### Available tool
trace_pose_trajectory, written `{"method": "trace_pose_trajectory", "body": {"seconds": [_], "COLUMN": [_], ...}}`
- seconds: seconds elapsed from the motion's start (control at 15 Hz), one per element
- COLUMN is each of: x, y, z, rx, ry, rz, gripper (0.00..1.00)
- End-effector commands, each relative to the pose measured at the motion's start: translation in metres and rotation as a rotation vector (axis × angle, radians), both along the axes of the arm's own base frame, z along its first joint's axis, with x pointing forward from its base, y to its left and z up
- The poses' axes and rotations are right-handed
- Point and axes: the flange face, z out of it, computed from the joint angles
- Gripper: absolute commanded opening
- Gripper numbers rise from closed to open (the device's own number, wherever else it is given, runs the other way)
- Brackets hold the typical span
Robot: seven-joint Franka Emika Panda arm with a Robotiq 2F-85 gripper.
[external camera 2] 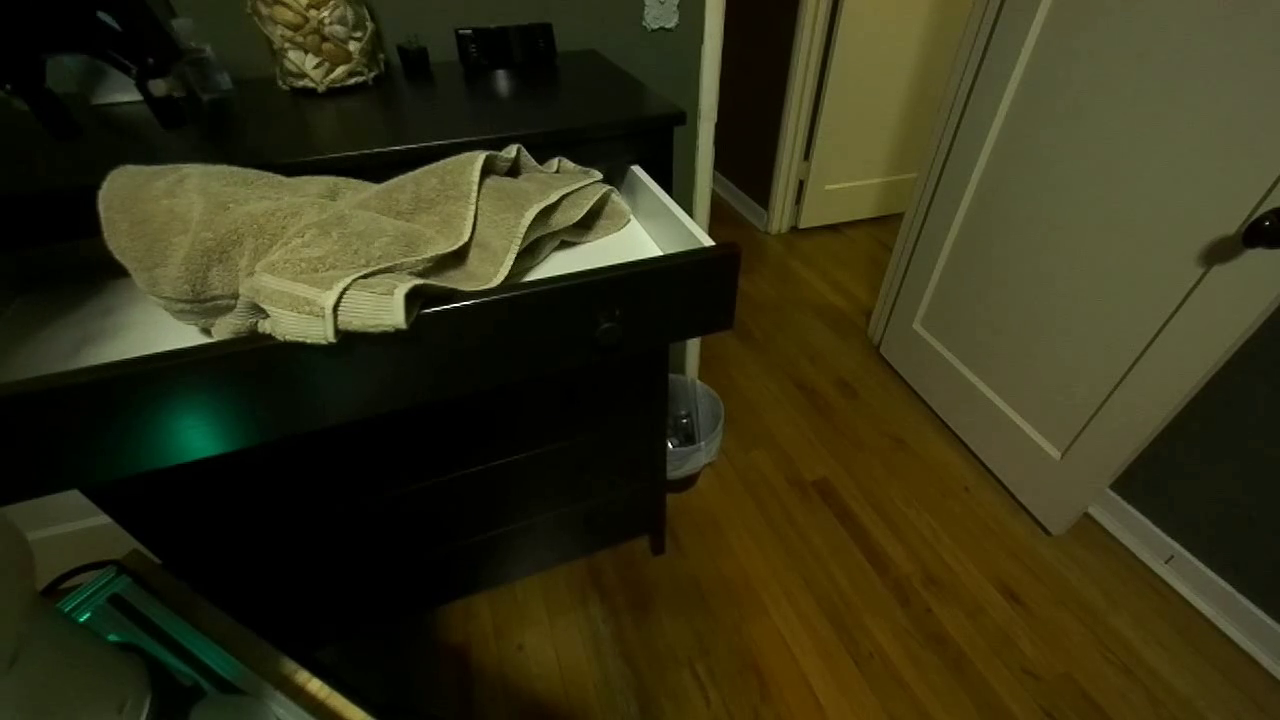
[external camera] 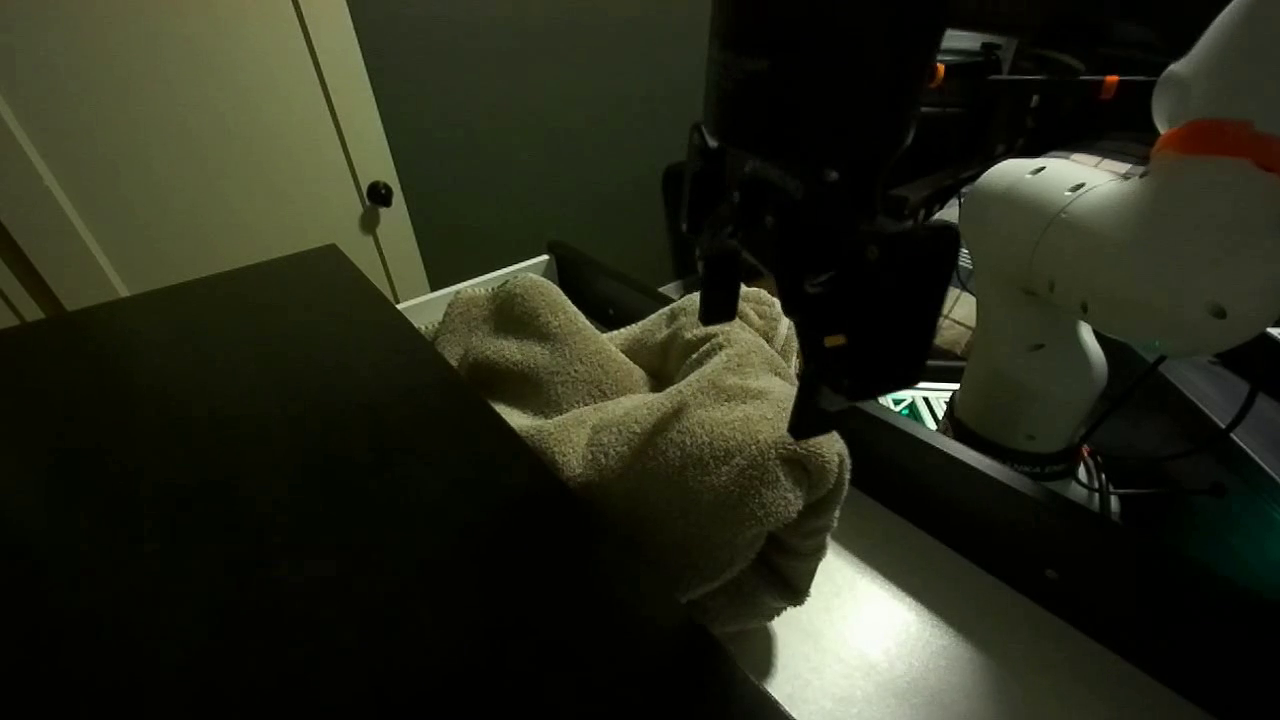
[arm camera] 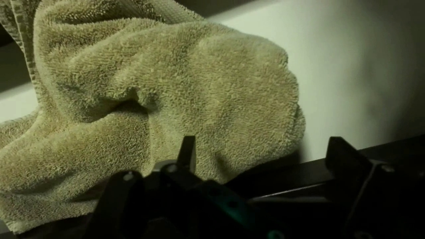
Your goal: Remove the brown towel from the drawer and put it on the dresser top
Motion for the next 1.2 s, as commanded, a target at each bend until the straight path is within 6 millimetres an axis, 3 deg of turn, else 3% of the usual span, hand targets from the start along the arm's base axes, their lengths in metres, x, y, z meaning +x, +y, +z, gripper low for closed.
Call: {"method": "trace_pose_trajectory", "body": {"seconds": [0.0,0.67,1.13], "x": [-0.008,-0.006,0.011], "y": [0.011,0.007,0.003], "z": [-0.019,-0.075,-0.112], "rx": [-0.052,-0.105,-0.205], "ry": [-0.011,0.038,-0.122], "rz": [0.112,0.26,0.323], "gripper": [1.0,1.0,1.0]}}
